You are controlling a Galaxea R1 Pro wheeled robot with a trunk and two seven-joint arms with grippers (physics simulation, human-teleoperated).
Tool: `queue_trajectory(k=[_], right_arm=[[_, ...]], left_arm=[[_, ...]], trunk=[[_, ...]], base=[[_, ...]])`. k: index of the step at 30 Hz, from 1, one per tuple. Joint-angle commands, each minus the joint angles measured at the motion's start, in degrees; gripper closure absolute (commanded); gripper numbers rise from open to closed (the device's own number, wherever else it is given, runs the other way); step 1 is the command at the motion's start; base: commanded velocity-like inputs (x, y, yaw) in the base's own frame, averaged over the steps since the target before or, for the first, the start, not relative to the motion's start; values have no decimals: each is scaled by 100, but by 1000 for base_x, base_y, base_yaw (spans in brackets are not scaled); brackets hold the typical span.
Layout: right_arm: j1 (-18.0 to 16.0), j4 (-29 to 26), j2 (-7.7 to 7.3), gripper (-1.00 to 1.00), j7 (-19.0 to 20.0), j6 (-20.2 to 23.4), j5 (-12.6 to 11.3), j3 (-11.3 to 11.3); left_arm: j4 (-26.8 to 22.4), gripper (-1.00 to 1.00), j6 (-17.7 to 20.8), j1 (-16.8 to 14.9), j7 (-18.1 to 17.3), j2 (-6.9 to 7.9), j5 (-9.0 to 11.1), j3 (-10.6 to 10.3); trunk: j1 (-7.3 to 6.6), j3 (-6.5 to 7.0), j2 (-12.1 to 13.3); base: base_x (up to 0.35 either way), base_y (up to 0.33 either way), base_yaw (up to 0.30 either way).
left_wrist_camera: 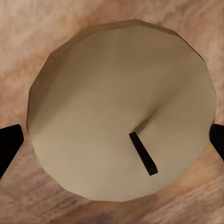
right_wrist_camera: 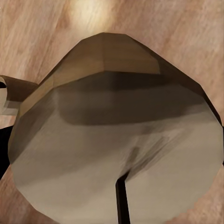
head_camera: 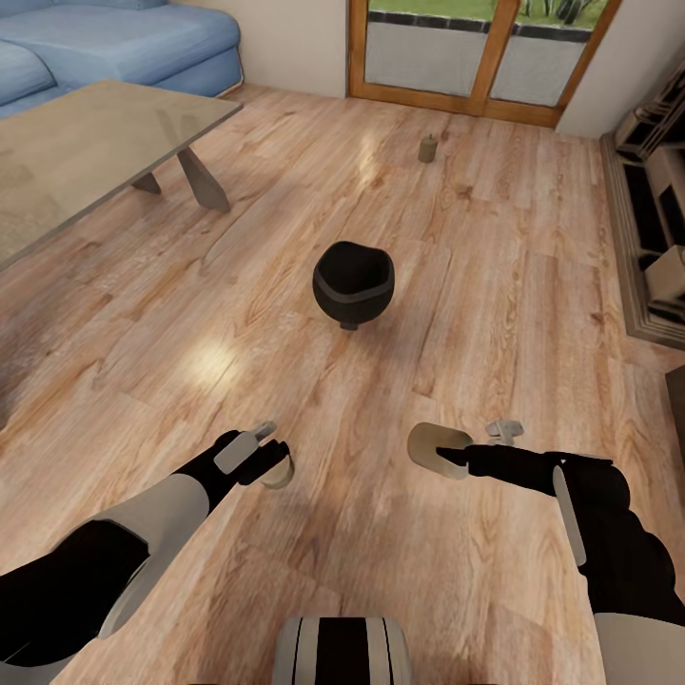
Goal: Place each of the two pumpkins and all three candles from the living room inside a cabinet in the living room (use any cabinet), then make sure every cabinet is closed, and position the cauldron so it is next to a table in the living room.
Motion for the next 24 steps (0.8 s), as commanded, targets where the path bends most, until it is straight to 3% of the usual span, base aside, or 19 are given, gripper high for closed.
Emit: queue_trajectory(k=[1, 21, 24], right_arm=[[0, 0, 0, 100, 0, 2, -5, 0], [-2, 8, 3, 100, -1, 2, -5, 5], [-1, 9, 1, 100, -1, 2, -5, 3]], left_arm=[[95, -100, 14, 4, 6, 2, -33, -18], [-92, -100, 21, 4, 17, 42, -33, -12], [-97, -100, 21, 4, 13, 95, -33, -12]], trunk=[[1, -1, 1], [1, -1, 1], [9, -67, -3]], base=[[0, 0, 0], [0, 0, 0], [0, 0, 0]])
